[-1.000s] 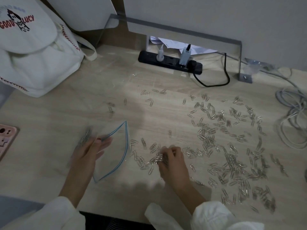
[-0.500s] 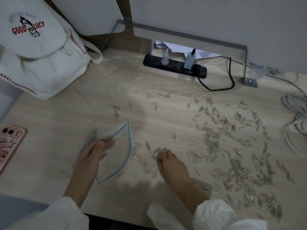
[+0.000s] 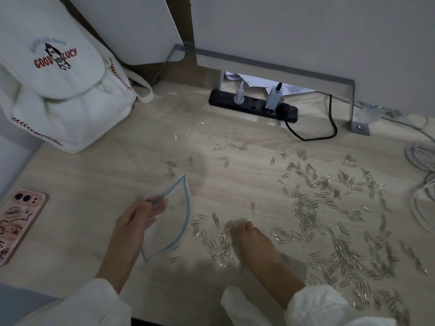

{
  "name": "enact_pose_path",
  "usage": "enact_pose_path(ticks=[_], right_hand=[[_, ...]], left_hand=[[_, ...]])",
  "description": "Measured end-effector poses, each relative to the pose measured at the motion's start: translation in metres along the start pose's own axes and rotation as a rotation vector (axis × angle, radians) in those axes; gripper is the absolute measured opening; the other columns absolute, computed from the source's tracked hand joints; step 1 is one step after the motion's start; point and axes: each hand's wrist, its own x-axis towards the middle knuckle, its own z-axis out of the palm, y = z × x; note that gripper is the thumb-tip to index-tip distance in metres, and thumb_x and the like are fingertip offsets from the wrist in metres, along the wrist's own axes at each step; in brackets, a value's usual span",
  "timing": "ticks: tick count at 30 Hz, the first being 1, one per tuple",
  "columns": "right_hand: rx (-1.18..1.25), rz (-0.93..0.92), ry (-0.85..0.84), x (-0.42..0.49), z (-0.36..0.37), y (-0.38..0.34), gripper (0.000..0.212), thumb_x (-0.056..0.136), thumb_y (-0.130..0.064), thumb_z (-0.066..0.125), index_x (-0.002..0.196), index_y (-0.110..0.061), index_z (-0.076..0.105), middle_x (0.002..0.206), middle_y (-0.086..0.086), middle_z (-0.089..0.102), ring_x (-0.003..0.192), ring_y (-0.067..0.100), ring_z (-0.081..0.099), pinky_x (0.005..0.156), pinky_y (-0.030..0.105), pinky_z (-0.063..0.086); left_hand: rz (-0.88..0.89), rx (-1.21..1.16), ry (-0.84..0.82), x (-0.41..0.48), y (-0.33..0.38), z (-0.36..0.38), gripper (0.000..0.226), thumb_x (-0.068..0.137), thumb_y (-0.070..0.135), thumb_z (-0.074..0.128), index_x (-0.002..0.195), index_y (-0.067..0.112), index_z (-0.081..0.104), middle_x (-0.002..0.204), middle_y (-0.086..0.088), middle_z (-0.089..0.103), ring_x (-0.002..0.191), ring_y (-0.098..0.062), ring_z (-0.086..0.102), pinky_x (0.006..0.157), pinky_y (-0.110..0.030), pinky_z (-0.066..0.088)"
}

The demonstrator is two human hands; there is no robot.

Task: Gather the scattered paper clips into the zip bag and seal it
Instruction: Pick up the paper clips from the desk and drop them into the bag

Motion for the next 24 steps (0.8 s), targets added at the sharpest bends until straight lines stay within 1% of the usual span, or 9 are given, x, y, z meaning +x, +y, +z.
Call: enact_pose_path(ticks=[2, 4, 7, 10, 13, 16, 18, 21, 24], right_hand=[[0.252, 0.108, -0.110, 0.000, -0.011, 0.005, 0.017, 0.091, -0.003, 0.036, 0.099, -0.009, 0.050, 0.098, 0.005, 0.053, 0.097, 0.026, 0.057, 0.075, 0.032, 0.041], [0.503, 0.203, -0.049, 0.002, -0.025, 0.003, 0.022, 0.089, -0.008, 0.043, 0.070, -0.018, 0.043, 0.070, -0.003, 0.049, 0.070, 0.016, 0.056, 0.060, 0.025, 0.038], [1.050, 0.253, -0.042, 0.002, -0.055, -0.021, 0.016, 0.088, -0.002, 0.050, 0.073, -0.007, 0.052, 0.064, 0.006, 0.058, 0.044, 0.002, 0.056, 0.049, 0.015, 0.047], [1.353, 0.096, -0.040, 0.000, -0.094, -0.061, 0.012, 0.088, 0.000, 0.052, 0.079, -0.006, 0.056, 0.063, 0.004, 0.059, 0.050, 0.009, 0.061, 0.057, 0.024, 0.056], [1.327, -0.036, -0.024, -0.002, -0.118, -0.096, 0.018, 0.088, -0.002, 0.053, 0.078, -0.016, 0.058, 0.068, -0.002, 0.060, 0.060, 0.011, 0.063, 0.065, 0.025, 0.058], [0.947, -0.170, 0.016, 0.000, -0.118, -0.113, 0.010, 0.090, -0.018, 0.054, 0.093, -0.020, 0.063, 0.092, -0.002, 0.064, 0.080, 0.008, 0.062, 0.081, 0.026, 0.054], [0.848, -0.209, 0.048, 0.004, -0.117, -0.112, 0.017, 0.091, -0.022, 0.053, 0.104, -0.020, 0.063, 0.099, -0.007, 0.060, 0.080, 0.002, 0.057, 0.077, 0.015, 0.049], [1.007, -0.123, 0.187, 0.021, -0.126, -0.099, 0.016, 0.091, -0.013, 0.051, 0.095, -0.021, 0.064, 0.092, -0.010, 0.060, 0.074, 0.004, 0.057, 0.063, 0.007, 0.043], [0.908, 0.061, 0.303, 0.068, -0.111, -0.061, 0.017, 0.092, -0.010, 0.047, 0.098, -0.016, 0.062, 0.100, -0.003, 0.061, 0.084, 0.013, 0.059, 0.068, 0.006, 0.042]], left_hand=[[0.003, -0.002, 0.004, 0.002, 0.001, -0.001, 0.029, 0.098, 0.012, 0.036, 0.107, 0.008, 0.062, 0.105, -0.004, 0.068, 0.103, -0.011, 0.061, 0.098, -0.029, 0.040], [0.004, -0.008, 0.000, 0.004, 0.003, -0.001, 0.030, 0.098, 0.012, 0.036, 0.110, 0.005, 0.062, 0.106, -0.005, 0.068, 0.103, -0.011, 0.061, 0.097, -0.027, 0.041], [0.005, 0.000, -0.006, 0.007, 0.004, -0.002, 0.030, 0.098, 0.012, 0.037, 0.112, 0.006, 0.063, 0.107, -0.004, 0.069, 0.104, -0.010, 0.061, 0.093, -0.023, 0.042], [0.006, 0.013, -0.014, 0.009, 0.006, -0.001, 0.029, 0.098, 0.014, 0.037, 0.109, 0.012, 0.064, 0.107, 0.000, 0.069, 0.104, -0.008, 0.062, 0.093, -0.025, 0.044], [0.008, 0.021, -0.001, 0.011, 0.007, 0.000, 0.029, 0.097, 0.013, 0.038, 0.109, 0.011, 0.064, 0.109, -0.004, 0.068, 0.105, -0.009, 0.061, 0.093, -0.026, 0.044], [0.003, 0.026, -0.006, 0.014, 0.008, -0.004, 0.029, 0.096, 0.013, 0.040, 0.112, 0.008, 0.064, 0.110, -0.005, 0.068, 0.107, -0.014, 0.061, 0.087, -0.022, 0.045], [0.012, 0.026, -0.003, 0.017, 0.009, -0.009, 0.030, 0.097, 0.013, 0.039, 0.112, 0.008, 0.064, 0.108, -0.002, 0.069, 0.105, -0.010, 0.061, 0.083, -0.016, 0.045], [0.012, -0.011, 0.029, 0.022, 0.013, -0.019, 0.030, 0.097, 0.013, 0.039, 0.110, 0.008, 0.066, 0.103, 0.002, 0.071, 0.101, -0.005, 0.064, 0.085, -0.018, 0.045], [0.018, -0.035, 0.016, 0.028, 0.022, -0.029, 0.027, 0.095, 0.015, 0.042, 0.099, 0.012, 0.069, 0.100, 0.001, 0.072, 0.100, -0.010, 0.065, 0.086, -0.019, 0.049]])
